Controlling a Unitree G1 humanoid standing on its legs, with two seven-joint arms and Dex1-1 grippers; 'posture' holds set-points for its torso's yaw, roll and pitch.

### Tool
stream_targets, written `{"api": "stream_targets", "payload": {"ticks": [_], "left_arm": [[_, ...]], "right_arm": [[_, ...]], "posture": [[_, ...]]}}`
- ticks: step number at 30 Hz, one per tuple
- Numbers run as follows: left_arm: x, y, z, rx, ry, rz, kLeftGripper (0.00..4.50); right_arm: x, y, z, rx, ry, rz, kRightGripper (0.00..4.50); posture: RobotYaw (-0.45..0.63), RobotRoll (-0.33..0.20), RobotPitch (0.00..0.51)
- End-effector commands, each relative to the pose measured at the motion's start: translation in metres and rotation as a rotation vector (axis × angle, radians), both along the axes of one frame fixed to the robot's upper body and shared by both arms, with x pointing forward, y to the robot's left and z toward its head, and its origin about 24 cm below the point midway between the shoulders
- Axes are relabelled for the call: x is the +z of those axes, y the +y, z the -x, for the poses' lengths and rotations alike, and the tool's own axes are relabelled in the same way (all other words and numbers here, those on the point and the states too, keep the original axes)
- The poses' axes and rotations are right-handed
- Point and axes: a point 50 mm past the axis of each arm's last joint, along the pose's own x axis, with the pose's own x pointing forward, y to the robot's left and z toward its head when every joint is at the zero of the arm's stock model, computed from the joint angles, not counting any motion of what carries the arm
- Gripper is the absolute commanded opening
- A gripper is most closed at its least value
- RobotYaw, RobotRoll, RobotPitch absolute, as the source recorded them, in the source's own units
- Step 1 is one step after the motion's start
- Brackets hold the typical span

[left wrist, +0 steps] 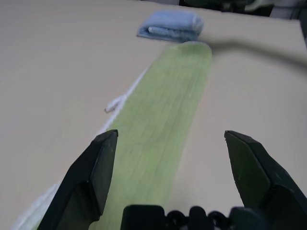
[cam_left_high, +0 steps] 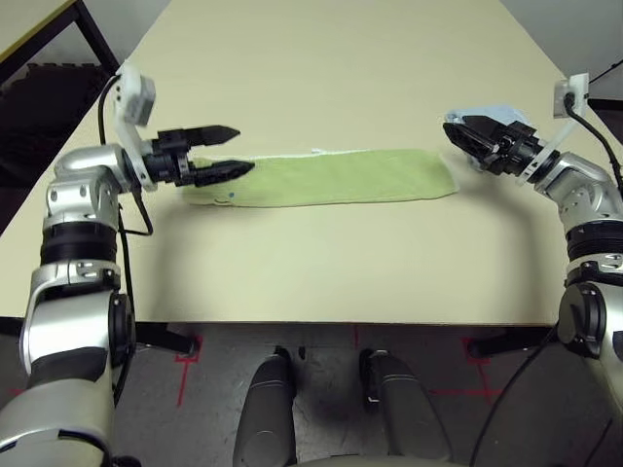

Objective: Fold the towel and set it aside.

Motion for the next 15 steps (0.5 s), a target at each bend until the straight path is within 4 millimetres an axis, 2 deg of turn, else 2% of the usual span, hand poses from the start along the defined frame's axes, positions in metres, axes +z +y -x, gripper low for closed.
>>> {"api": "stream_targets", "payload": {"ticks": [1, 4, 6, 15], "left_arm": [[-0.009, 0.001, 0.005, -0.028, -0.012, -0.076, 4.5], [-0.018, 0.001, 0.009, -0.068, -0.021, -0.114, 4.5], [-0.02, 0.0, 0.01, -0.086, -0.017, -0.122, 4.5], [-0.028, -0.006, 0.012, -0.101, -0.039, -0.115, 4.5]], "right_arm": [[-0.007, -0.004, 0.008, 0.012, 0.128, -0.065, 4.47], [-0.025, -0.007, 0.024, 0.06, 0.303, -0.032, 4.47], [-0.029, -0.009, 0.033, 0.059, 0.396, -0.088, 4.47], [-0.039, -0.022, 0.06, -0.023, 0.564, -0.248, 4.47]], "posture": [[0.0, 0.0, 0.189], [-0.01, 0.0, 0.19], [-0.01, 0.0, 0.191], [-0.01, 0.0, 0.2]]}}
